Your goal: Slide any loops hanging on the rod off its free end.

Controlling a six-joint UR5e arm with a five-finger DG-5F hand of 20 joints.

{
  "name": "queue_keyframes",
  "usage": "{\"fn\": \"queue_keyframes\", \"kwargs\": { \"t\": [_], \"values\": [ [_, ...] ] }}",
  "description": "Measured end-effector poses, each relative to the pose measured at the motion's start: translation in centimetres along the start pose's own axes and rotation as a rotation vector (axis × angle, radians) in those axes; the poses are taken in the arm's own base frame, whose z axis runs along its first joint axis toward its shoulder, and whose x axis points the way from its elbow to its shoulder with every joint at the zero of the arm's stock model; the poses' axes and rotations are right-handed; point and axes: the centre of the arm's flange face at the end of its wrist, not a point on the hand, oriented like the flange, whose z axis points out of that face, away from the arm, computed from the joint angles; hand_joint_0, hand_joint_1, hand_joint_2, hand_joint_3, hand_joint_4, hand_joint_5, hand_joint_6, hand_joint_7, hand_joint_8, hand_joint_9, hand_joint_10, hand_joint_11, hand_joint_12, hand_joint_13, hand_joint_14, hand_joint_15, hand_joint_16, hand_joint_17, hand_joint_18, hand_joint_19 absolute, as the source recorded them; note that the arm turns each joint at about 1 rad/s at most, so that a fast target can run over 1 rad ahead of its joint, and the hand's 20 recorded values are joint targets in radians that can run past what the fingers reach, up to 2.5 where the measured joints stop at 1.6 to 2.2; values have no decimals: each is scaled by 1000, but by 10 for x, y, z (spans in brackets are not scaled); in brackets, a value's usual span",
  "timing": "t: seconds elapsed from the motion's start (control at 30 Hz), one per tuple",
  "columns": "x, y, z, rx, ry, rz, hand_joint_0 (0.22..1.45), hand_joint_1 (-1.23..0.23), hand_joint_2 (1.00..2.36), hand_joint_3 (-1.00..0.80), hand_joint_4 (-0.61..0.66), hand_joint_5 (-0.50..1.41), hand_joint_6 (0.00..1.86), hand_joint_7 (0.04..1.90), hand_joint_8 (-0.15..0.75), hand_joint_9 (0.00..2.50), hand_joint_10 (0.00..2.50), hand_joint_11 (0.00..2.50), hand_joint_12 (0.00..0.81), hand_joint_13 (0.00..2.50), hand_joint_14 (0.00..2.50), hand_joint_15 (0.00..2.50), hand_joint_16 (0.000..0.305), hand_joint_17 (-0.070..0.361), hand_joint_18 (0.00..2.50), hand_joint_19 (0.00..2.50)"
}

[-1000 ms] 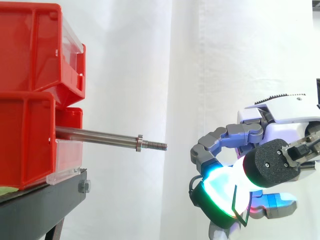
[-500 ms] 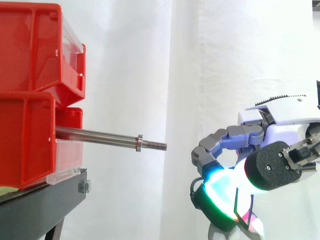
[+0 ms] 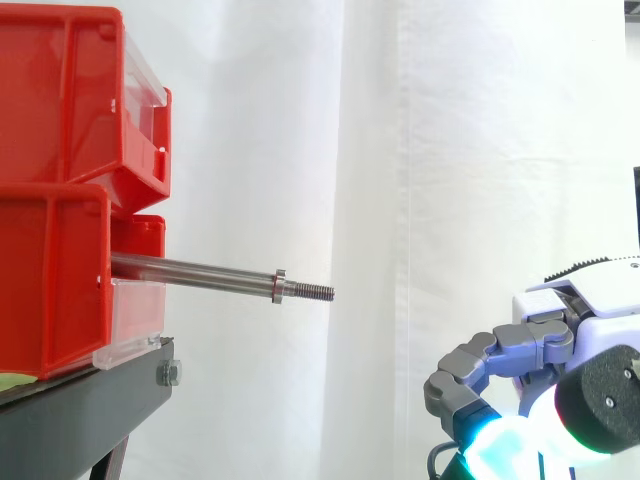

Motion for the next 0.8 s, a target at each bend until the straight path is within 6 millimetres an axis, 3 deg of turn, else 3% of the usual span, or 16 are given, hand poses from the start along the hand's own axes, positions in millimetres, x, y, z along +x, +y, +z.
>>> {"fn": "queue_keyframes", "kwargs": {
  "t": [0.47,0.8],
  "values": [
    [8,4,2,30,-52,360,591,-681,1020,-215,-129,-113,708,1286,293,1020,22,771,320,722,8,203,47,107,767,419],
    [9,4,2,31,-54,401,593,-681,1021,-210,-136,-112,712,1280,296,1055,22,777,319,735,8,207,47,107,777,415]
  ]
}}
